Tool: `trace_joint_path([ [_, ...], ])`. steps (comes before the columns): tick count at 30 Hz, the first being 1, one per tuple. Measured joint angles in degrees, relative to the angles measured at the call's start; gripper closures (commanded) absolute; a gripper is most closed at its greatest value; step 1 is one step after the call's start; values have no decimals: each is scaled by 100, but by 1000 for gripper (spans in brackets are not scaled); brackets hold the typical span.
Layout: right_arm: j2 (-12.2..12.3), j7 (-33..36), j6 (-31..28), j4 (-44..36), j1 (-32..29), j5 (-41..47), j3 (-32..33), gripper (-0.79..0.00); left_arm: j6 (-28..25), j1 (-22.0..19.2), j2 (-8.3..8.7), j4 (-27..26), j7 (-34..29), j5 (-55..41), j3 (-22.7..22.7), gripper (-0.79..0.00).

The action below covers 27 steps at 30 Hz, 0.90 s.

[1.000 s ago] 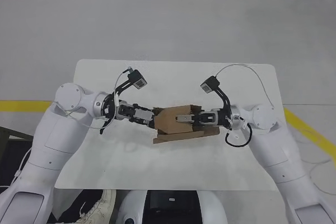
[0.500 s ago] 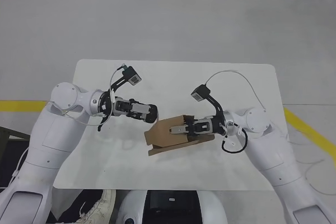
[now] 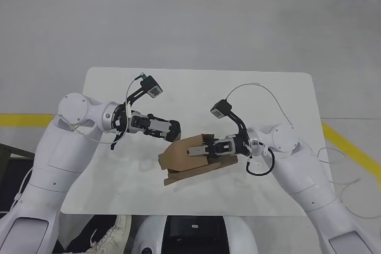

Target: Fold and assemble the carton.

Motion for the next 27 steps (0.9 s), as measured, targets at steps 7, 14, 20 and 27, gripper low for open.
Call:
trace_joint_path([
  [7,-9,-37,-16,40,33,-4,-11,0,-1,-7,-4,-17,-6,-10,12,-785],
  [14,-14,-39,-21,50,44,-2,-22,0,0,-23,-12,34,0,-14,31,-785],
  [20,18,-232,-101,122,100,-273,126,0,-107,-28,8,96,214,146,-85,-785],
  [27,74,-489,-67,157,60,-506,348,0,-295,139,50,-61,502,245,-288,-785],
])
